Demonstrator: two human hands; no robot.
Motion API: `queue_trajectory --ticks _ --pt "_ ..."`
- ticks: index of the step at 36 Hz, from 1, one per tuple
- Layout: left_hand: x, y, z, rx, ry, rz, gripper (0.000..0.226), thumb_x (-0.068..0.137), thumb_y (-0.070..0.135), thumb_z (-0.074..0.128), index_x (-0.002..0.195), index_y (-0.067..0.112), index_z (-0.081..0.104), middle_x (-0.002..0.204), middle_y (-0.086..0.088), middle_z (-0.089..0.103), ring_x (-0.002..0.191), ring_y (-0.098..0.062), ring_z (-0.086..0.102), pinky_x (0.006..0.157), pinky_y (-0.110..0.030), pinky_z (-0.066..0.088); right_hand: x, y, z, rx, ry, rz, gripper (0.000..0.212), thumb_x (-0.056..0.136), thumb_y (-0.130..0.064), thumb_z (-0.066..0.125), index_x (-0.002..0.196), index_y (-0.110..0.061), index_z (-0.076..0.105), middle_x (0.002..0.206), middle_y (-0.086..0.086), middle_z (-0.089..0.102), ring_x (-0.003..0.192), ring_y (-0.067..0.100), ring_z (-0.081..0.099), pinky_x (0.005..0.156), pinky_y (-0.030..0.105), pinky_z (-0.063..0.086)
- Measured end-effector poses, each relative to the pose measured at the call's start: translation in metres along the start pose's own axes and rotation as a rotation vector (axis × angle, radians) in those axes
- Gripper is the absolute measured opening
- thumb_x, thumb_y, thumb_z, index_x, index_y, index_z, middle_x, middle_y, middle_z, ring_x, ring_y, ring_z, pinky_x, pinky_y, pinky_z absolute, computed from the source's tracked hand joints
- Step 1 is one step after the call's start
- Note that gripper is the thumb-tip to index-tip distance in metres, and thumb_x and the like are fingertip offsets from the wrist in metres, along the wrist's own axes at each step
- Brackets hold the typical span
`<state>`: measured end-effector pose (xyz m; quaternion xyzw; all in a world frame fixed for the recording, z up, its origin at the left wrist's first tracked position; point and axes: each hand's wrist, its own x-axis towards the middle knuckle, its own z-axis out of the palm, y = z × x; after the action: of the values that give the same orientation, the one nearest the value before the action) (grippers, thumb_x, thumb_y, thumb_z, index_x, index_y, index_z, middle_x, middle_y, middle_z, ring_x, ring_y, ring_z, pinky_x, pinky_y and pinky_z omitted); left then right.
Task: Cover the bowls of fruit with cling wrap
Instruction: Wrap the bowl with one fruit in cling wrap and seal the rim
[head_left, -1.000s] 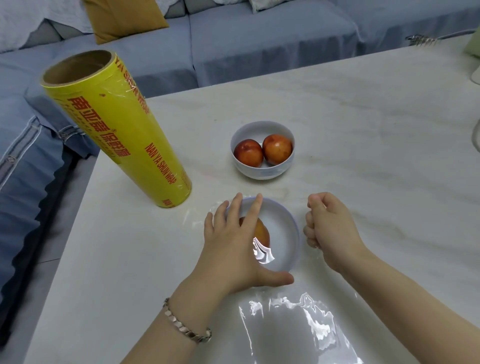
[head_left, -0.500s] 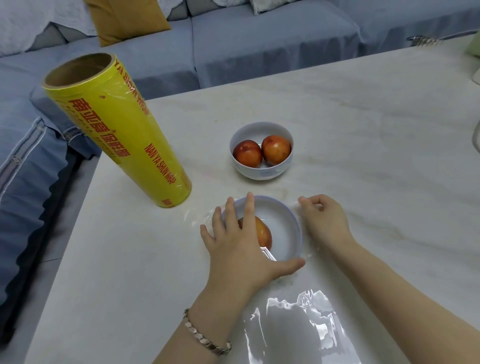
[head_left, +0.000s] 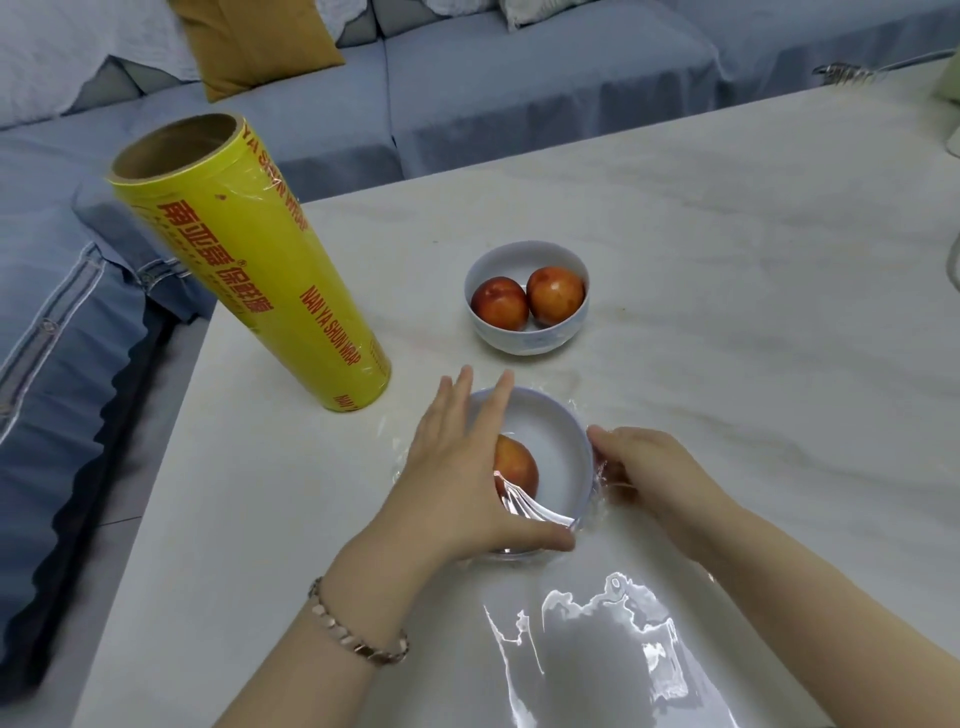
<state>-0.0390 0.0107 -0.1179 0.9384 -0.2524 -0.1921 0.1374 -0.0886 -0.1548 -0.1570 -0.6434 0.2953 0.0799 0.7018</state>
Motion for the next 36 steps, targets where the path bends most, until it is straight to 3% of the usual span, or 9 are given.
queue_trajectory --ticks 6,9,14,19,24,28,32,36 --pt "0.01 -0.001 0.015 0.139 0.023 0.013 0.133 0.047 0.078 0.068 0.143 0.043 -0.018 0.156 0.002 -0.018 0.144 -0.024 -0.013 0.117 -0.047 0.004 -0.005 -0.009 0.01 0.098 0.246 -0.186 0.024 0.096 -0.019 0.039 0.072 -0.015 0.042 0.057 0.001 0.045 0.049 0.015 0.046 0.059 0.026 0.04" --pt "0.01 -0.003 0.017 0.153 0.05 0.019 0.132 0.049 0.079 0.066 0.143 0.041 -0.018 0.156 0.003 -0.014 0.144 -0.024 -0.009 0.117 -0.047 0.006 -0.003 -0.011 0.017 0.057 0.307 -0.253 0.024 0.097 -0.021 0.033 0.074 -0.018 0.037 0.058 0.001 0.042 0.05 0.016 0.041 0.057 0.027 0.037" --pt "0.01 -0.003 0.018 0.136 0.07 0.019 0.131 0.05 0.078 0.066 0.143 0.041 -0.018 0.155 0.005 -0.012 0.144 -0.023 -0.008 0.117 -0.048 0.007 0.005 -0.007 0.023 -0.062 0.392 -0.371 0.025 0.097 -0.033 0.029 0.073 -0.027 0.035 0.067 0.004 0.046 0.066 0.024 0.045 0.069 0.042 0.043" --pt "0.01 -0.005 0.019 0.139 0.068 0.021 0.13 0.05 0.078 0.066 0.144 0.04 -0.016 0.154 0.005 -0.013 0.143 -0.022 -0.008 0.116 -0.048 0.006 0.01 -0.004 0.019 -0.092 0.426 -0.449 0.025 0.097 -0.036 0.03 0.073 -0.033 0.034 0.065 -0.001 0.044 0.066 0.024 0.044 0.065 0.038 0.04" --pt "0.01 -0.004 0.017 0.136 0.054 0.01 0.13 0.05 0.078 0.065 0.144 0.039 -0.016 0.154 0.008 -0.015 0.143 -0.02 -0.01 0.116 -0.048 0.004 0.013 0.002 0.009 -0.043 0.457 -0.375 0.024 0.098 -0.031 0.032 0.075 -0.026 0.036 0.06 0.004 0.04 0.051 0.02 0.04 0.049 0.029 0.035" --pt "0.01 -0.003 0.016 0.142 0.042 -0.001 0.13 0.05 0.08 0.065 0.143 0.04 -0.017 0.153 0.011 -0.015 0.143 -0.02 -0.01 0.117 -0.048 0.005 0.021 0.01 0.003 -0.097 0.493 -0.298 0.02 0.098 -0.028 0.033 0.085 -0.014 0.04 0.065 0.01 0.046 0.051 0.022 0.044 0.051 0.028 0.036" --pt "0.009 -0.002 0.015 0.117 0.06 -0.009 0.129 0.05 0.078 0.066 0.143 0.04 -0.015 0.154 0.011 -0.014 0.143 -0.019 -0.009 0.117 -0.043 0.005 0.03 0.016 0.003 -0.218 0.506 -0.278 0.02 0.099 -0.024 0.033 0.088 -0.009 0.041 0.068 0.005 0.048 0.072 0.026 0.046 0.062 0.029 0.027" --pt "0.008 0.0 0.017 0.091 0.065 -0.02 0.129 0.05 0.079 0.066 0.143 0.041 -0.016 0.156 0.009 -0.012 0.144 -0.019 -0.008 0.115 -0.041 0.008 0.035 0.012 0.009 -0.328 0.47 -0.252 0.018 0.098 -0.02 0.035 0.086 -0.006 0.038 0.067 0.001 0.044 0.072 0.027 0.041 0.055 0.03 0.016"
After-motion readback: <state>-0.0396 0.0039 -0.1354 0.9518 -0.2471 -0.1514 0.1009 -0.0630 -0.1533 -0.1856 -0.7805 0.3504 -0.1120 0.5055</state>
